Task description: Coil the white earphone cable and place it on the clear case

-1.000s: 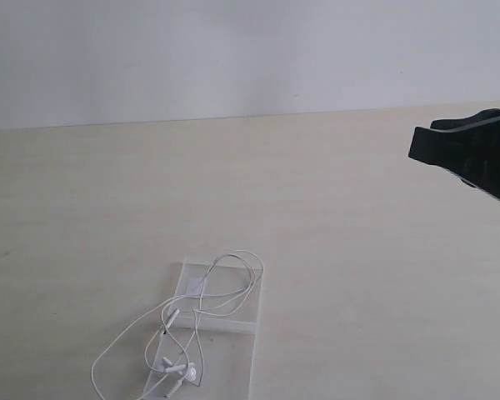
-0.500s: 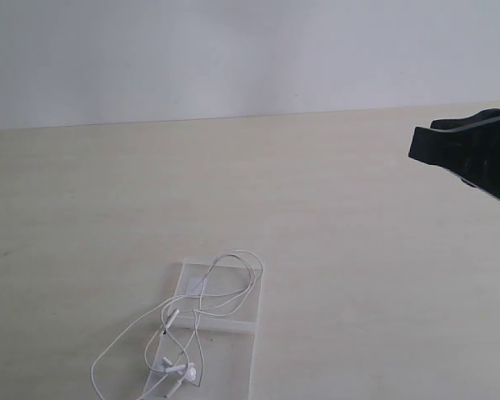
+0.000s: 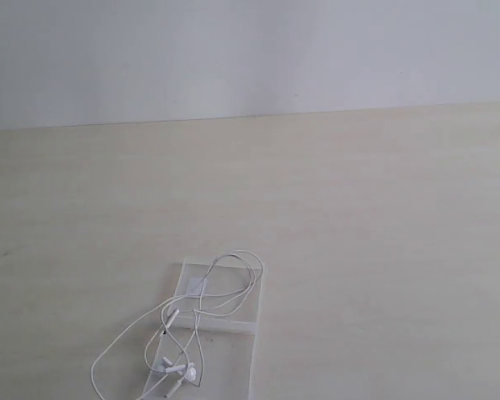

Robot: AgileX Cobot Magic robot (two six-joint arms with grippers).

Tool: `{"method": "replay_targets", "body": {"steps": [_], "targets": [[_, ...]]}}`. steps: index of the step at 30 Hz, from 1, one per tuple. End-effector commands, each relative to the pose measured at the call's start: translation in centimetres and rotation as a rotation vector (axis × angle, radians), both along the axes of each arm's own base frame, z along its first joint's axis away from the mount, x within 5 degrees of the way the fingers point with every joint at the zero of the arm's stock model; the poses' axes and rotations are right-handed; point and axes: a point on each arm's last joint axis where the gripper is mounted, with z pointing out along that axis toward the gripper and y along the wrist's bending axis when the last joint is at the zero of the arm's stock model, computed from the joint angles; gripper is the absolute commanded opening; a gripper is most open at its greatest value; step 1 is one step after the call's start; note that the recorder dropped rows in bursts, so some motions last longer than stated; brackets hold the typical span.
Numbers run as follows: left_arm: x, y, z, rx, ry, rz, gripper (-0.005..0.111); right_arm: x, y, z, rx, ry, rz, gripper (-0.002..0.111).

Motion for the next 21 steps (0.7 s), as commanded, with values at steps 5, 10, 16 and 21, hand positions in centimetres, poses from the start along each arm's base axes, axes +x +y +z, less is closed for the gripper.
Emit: {"method": "replay_targets", "body": {"steps": [5, 10, 16, 21], "targets": [[0.0, 0.0, 0.1, -0.01, -0.014, 0.001, 0.0, -2.8, -2.7, 1.9, -0.03, -0.173, -0.111, 0.0], [0.0, 0.0, 0.1, -0.01, -0.014, 0.001, 0.0, -4.4, -3.5, 0.4, -0.045, -0.205, -0.141, 0.0], [0.0, 0.0, 0.1, -0.01, -0.014, 0.001, 0.0, -7.5, -3.4, -7.8, -0.035, -0.205, -0.094, 0.0], [0.0, 0.0, 0.1, -0.01, -0.014, 0.001, 0.0, -8.1, -4.0, -8.3, -0.067, -0.254, -0.16, 0.0]]}}
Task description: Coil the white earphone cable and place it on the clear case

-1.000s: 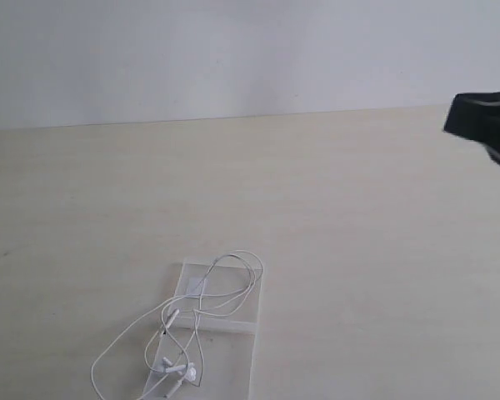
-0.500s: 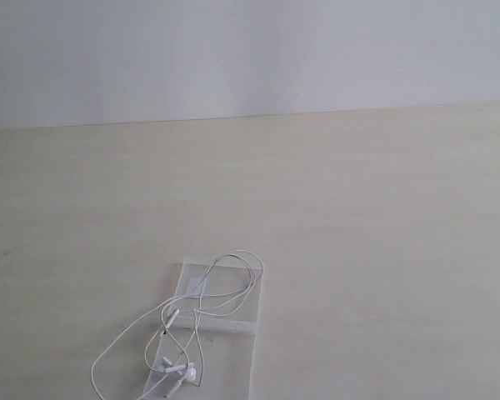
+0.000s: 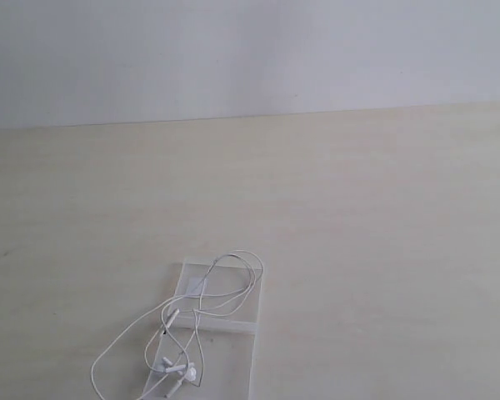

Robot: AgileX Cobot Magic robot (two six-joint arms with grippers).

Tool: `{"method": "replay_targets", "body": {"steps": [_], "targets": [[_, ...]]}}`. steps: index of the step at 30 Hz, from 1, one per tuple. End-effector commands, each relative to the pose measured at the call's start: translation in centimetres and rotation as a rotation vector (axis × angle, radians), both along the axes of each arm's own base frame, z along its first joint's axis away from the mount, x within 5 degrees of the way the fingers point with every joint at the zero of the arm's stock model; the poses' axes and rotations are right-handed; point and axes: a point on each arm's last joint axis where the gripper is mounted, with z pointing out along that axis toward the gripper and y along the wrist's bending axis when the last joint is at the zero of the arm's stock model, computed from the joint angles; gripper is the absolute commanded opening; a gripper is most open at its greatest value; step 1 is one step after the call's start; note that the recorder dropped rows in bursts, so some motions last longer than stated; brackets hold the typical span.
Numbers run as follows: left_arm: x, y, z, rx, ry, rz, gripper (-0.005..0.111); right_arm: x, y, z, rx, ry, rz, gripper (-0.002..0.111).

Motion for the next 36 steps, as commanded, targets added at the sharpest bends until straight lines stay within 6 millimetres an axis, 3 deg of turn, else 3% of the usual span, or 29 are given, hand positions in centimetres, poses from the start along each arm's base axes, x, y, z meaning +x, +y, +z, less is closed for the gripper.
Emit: {"method": "replay_targets", "body": {"steps": [1, 7, 15, 22, 25, 30, 36], "targets": [[0.0, 0.0, 0.1, -0.01, -0.014, 0.001, 0.0, 0.0, -0.3, -0.2, -0.025, -0.006, -0.037, 0.0], [0.0, 0.0, 0.1, -0.01, -0.014, 0.001, 0.0, -0.1, 0.2, -0.3, -0.086, -0.004, -0.001, 0.0], [0.0, 0.0, 0.1, -0.01, -0.014, 0.001, 0.0, 0.1, 0.2, -0.7, 0.035, 0.03, 0.02, 0.0], [0.0, 0.0, 0.1, -0.01, -0.014, 0.001, 0.0, 0.1, 0.1, -0.7, 0.031, 0.028, 0.013, 0.0], [0.0, 0.0, 0.1, -0.01, -0.014, 0.001, 0.0, 0.1, -0.2, -0.6, 0.134, 0.029, -0.006, 0.0], [0.0, 0.0, 0.1, -0.01, -0.014, 0.001, 0.0, 0.2, -0.4, -0.8, 0.016, 0.031, -0.05, 0.0], [0.0, 0.0, 0.1, -0.01, -0.014, 0.001, 0.0, 0.4, -0.1, -2.8, -0.061, 0.174, -0.028, 0.0]]}}
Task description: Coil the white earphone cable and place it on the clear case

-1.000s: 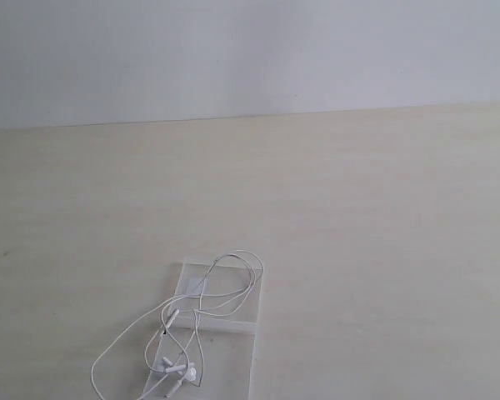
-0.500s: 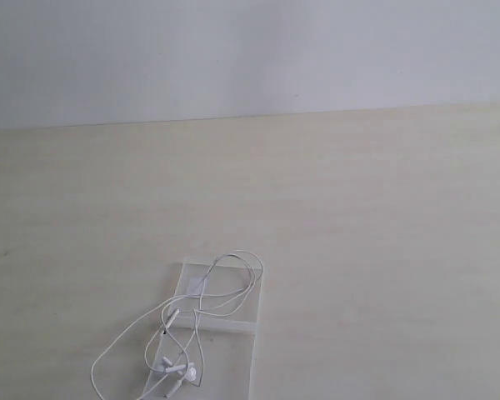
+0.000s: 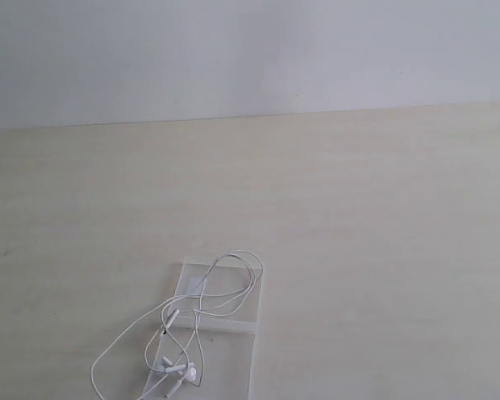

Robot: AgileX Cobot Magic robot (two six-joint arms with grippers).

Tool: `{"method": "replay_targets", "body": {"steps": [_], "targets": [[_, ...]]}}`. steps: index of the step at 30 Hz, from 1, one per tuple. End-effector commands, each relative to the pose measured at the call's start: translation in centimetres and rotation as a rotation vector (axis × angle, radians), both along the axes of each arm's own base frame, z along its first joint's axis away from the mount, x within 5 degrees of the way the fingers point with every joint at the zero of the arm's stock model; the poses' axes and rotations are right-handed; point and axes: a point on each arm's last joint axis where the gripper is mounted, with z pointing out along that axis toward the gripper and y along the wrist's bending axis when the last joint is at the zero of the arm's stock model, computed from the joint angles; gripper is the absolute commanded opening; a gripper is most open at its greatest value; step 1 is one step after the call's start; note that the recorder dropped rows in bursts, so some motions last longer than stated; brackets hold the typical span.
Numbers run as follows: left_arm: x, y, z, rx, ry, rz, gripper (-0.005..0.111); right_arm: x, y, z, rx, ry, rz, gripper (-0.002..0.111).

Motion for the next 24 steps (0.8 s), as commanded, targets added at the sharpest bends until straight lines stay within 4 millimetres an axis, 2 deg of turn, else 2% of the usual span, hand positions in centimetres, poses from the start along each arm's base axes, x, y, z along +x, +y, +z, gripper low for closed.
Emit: {"method": "replay_targets", "body": {"steps": [1, 5, 15, 19, 24], "targets": [[0.0, 0.0, 0.1, -0.01, -0.014, 0.001, 0.0, 0.3, 0.3, -2.1, -0.078, 0.097, 0.029, 0.0], [0.0, 0.0, 0.1, -0.008, -0.014, 0.001, 0.0, 0.5, 0.4, -3.8, -0.063, 0.148, 0.032, 0.0], [0.0, 0.0, 0.1, -0.008, -0.014, 0.001, 0.0, 0.2, 0.5, -5.5, -0.162, 0.326, 0.054, 0.0], [0.0, 0.0, 0.1, -0.008, -0.014, 0.001, 0.0, 0.2, 0.3, -5.7, -0.213, 0.341, 0.042, 0.0], [0.0, 0.0, 0.1, -0.008, -0.014, 0.001, 0.0, 0.2, 0.3, -5.7, -0.195, 0.352, 0.037, 0.0]]}}
